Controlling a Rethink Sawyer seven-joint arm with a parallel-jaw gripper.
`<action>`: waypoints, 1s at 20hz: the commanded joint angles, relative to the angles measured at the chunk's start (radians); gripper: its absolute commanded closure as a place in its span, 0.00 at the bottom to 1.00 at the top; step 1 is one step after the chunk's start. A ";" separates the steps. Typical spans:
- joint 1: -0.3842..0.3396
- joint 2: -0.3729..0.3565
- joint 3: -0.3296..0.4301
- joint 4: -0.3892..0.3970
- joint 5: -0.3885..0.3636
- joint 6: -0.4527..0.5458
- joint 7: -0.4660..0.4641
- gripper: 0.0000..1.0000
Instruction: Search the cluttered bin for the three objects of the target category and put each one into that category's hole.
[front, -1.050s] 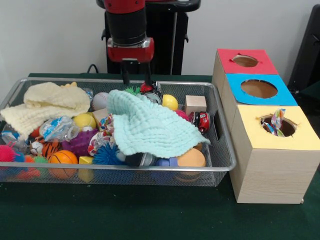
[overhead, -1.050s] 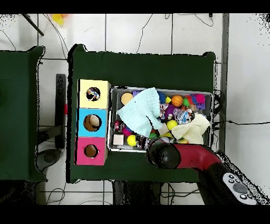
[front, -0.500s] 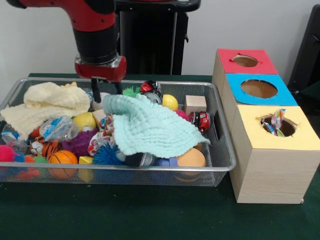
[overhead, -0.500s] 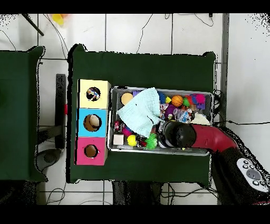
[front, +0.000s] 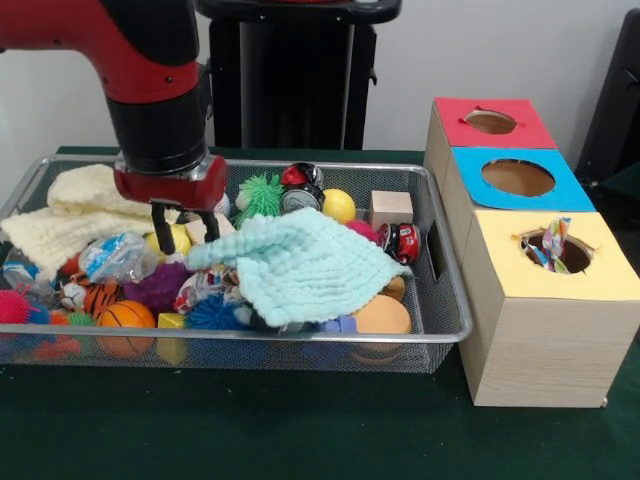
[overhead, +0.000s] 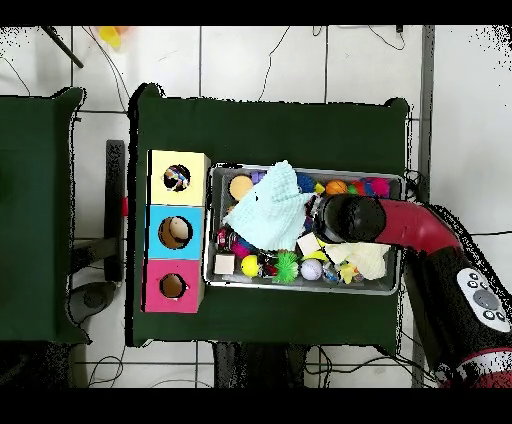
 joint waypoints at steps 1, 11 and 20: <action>-0.032 0.054 0.108 -0.184 -0.035 0.135 -0.311 0.00; -0.059 0.031 0.122 -0.123 -0.054 0.107 -0.291 0.00; -0.080 -0.047 0.129 -0.044 -0.056 0.106 -0.283 0.00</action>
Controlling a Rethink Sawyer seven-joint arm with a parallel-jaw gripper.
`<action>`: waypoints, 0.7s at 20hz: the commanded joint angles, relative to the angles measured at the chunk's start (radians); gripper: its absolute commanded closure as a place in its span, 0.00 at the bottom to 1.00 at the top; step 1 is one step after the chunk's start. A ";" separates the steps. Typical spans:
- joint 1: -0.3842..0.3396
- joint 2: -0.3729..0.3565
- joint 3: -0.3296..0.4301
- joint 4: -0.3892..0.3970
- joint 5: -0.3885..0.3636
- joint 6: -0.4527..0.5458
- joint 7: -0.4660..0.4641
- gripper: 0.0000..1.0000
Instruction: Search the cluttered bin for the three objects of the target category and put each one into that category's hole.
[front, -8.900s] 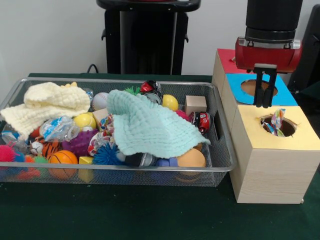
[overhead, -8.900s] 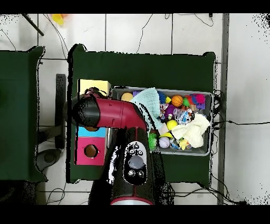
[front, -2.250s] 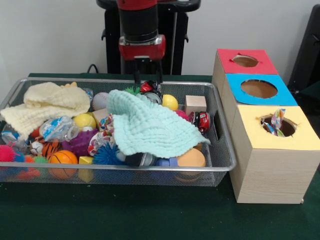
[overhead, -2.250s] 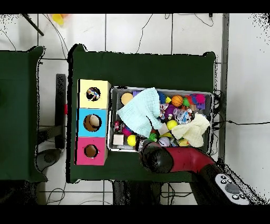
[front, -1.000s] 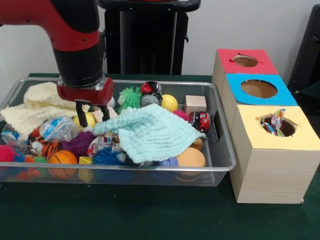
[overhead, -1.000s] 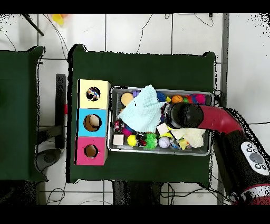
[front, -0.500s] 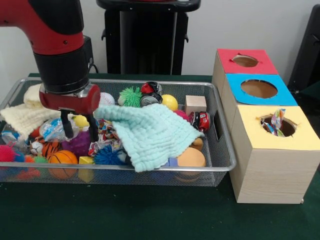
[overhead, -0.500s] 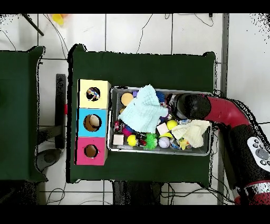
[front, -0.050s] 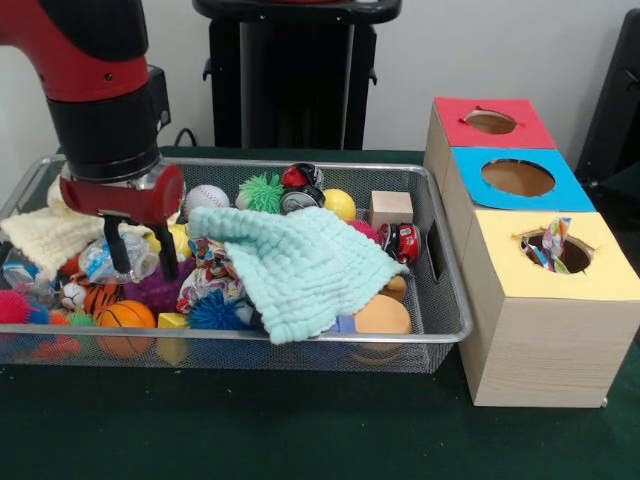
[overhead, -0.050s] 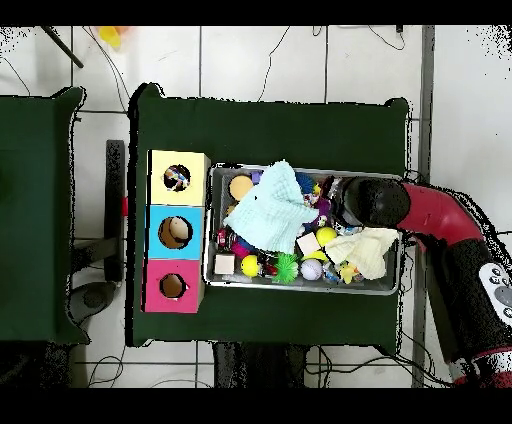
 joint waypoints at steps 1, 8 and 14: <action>-0.034 -0.062 0.074 0.061 -0.049 0.065 -0.282 0.00; -0.063 -0.087 0.086 0.101 -0.040 0.087 -0.301 0.00; -0.065 -0.037 0.081 0.122 -0.075 0.004 -0.263 0.00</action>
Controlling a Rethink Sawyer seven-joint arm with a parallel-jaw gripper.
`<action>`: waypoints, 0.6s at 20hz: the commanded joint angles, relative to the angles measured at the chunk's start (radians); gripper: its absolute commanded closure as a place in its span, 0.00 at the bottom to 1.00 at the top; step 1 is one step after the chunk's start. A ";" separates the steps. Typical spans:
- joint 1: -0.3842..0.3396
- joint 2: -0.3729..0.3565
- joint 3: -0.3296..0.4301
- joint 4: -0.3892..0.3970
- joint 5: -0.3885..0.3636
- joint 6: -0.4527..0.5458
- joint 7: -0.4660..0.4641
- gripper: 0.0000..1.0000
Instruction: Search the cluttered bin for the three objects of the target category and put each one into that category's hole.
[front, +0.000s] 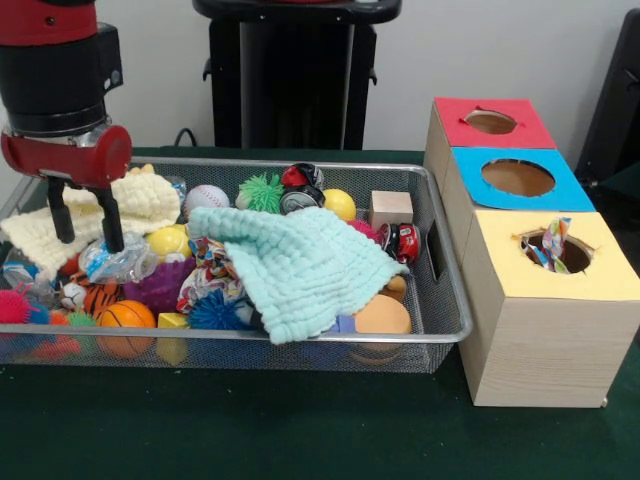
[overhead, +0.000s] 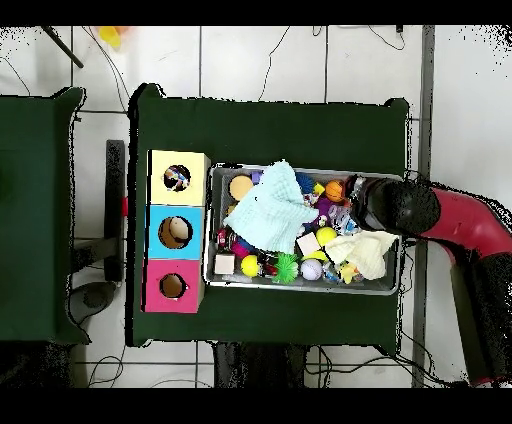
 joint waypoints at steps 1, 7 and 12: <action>-0.021 0.036 0.074 0.114 -0.075 -0.009 -0.257 0.00; -0.035 0.020 0.065 0.196 -0.095 -0.070 -0.200 0.00; -0.030 0.006 0.057 0.238 -0.113 -0.101 -0.155 0.00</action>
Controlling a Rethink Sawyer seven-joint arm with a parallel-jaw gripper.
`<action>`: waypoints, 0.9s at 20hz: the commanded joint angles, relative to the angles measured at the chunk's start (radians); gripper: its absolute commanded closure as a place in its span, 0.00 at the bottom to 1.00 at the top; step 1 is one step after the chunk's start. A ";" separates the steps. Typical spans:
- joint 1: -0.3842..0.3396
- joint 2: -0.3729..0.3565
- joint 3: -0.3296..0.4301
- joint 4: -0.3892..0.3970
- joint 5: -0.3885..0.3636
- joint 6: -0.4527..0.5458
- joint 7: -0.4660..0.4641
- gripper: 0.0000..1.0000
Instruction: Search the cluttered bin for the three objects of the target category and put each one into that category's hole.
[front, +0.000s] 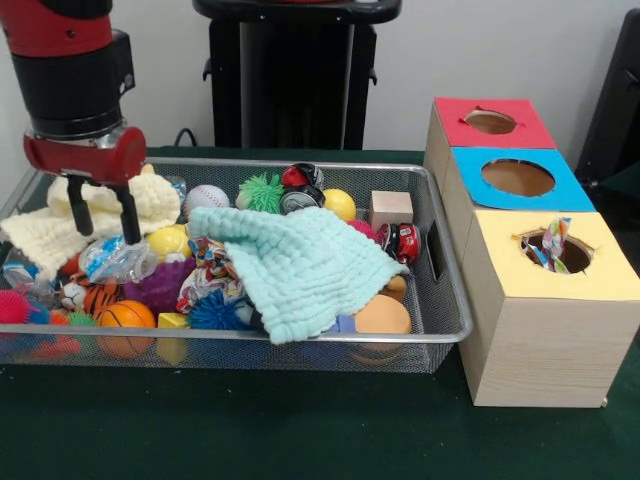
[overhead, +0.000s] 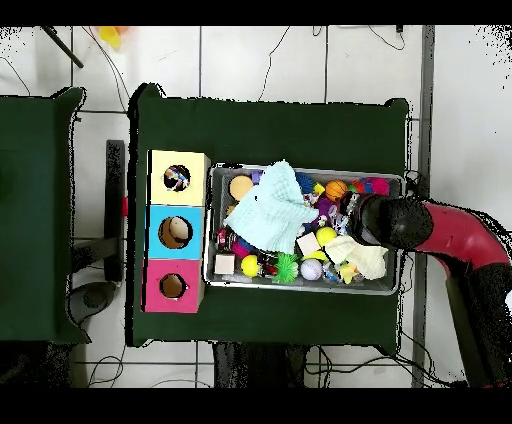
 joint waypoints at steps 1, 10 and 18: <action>-0.009 0.007 0.056 0.164 -0.072 -0.085 -0.152 0.00; -0.016 0.106 0.033 0.131 -0.131 -0.166 -0.135 0.00; -0.038 0.142 0.045 0.101 -0.141 -0.161 -0.159 0.00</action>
